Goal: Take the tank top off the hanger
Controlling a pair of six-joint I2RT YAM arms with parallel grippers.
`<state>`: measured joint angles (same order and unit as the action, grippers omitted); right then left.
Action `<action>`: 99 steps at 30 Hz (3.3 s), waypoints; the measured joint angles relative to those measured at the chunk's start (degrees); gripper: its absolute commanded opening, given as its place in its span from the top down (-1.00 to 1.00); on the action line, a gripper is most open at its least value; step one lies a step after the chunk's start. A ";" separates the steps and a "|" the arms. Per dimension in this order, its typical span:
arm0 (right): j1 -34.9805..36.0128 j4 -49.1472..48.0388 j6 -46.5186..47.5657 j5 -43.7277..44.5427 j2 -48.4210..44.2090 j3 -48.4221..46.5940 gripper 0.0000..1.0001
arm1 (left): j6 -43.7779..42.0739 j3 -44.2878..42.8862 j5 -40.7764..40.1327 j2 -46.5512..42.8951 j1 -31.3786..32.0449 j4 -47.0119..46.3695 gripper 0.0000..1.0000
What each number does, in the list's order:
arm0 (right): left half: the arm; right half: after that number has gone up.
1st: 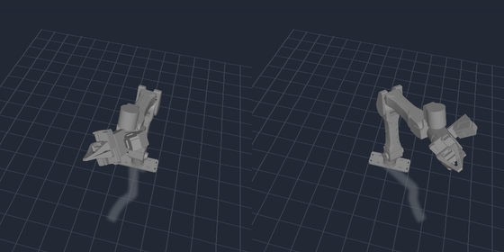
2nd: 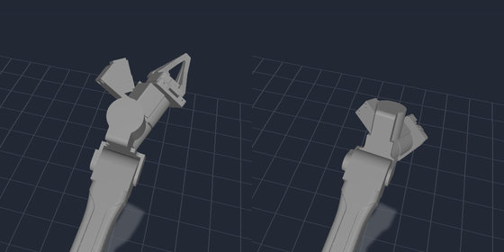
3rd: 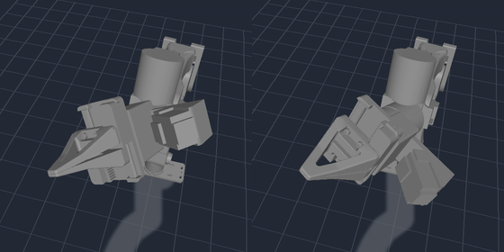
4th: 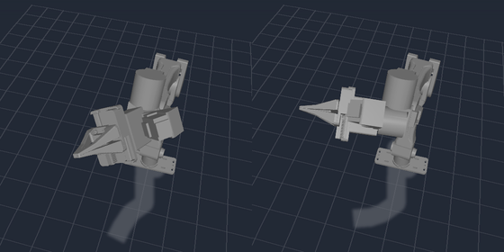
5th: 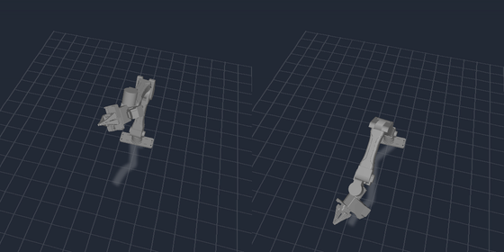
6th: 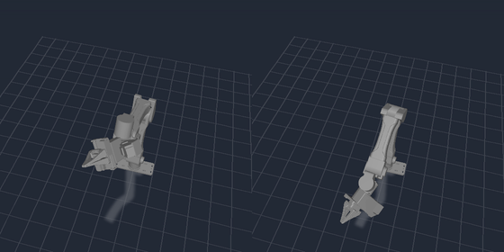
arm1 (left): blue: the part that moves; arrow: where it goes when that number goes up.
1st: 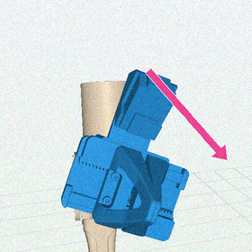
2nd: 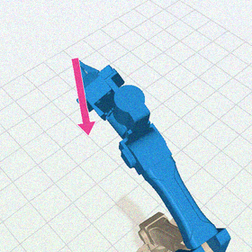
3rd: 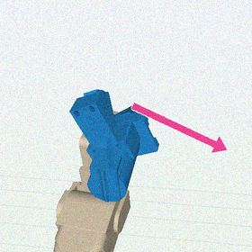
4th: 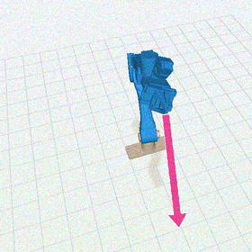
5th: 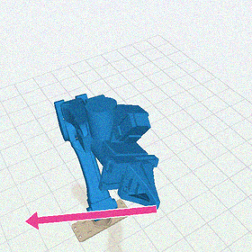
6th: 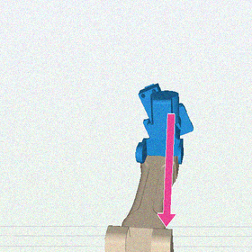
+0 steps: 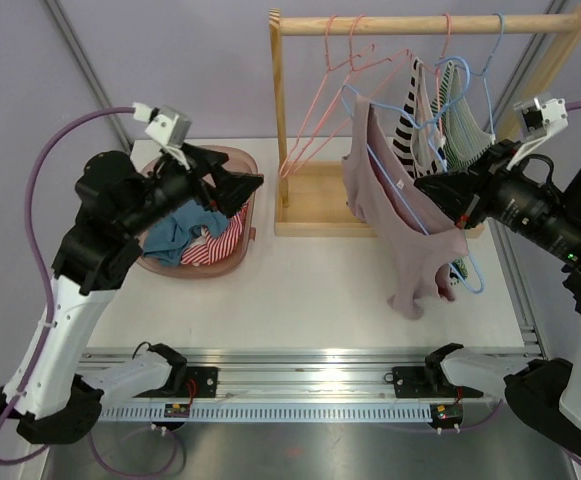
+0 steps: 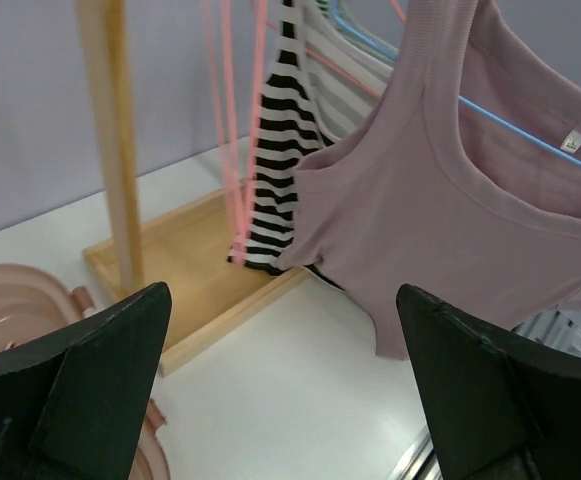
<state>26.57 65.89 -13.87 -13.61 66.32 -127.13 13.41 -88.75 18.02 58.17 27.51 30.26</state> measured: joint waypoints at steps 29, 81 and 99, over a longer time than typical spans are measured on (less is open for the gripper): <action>0.00 -6.43 -1.75 -18.75 -7.54 17.66 1.00 | -16.79 2.21 -39.63 12.72 32.59 -13.27 -0.35; 0.00 -80.59 -12.00 2.19 -43.15 82.31 1.00 | 1.05 36.04 1.11 -7.69 26.60 -18.64 1.00; 0.00 -44.57 -5.35 16.15 -35.30 62.47 1.00 | 5.25 36.20 -17.53 -0.33 26.84 -9.01 0.33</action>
<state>26.57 21.32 -19.22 2.55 31.03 -64.66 18.65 -52.56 0.49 57.84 54.35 21.26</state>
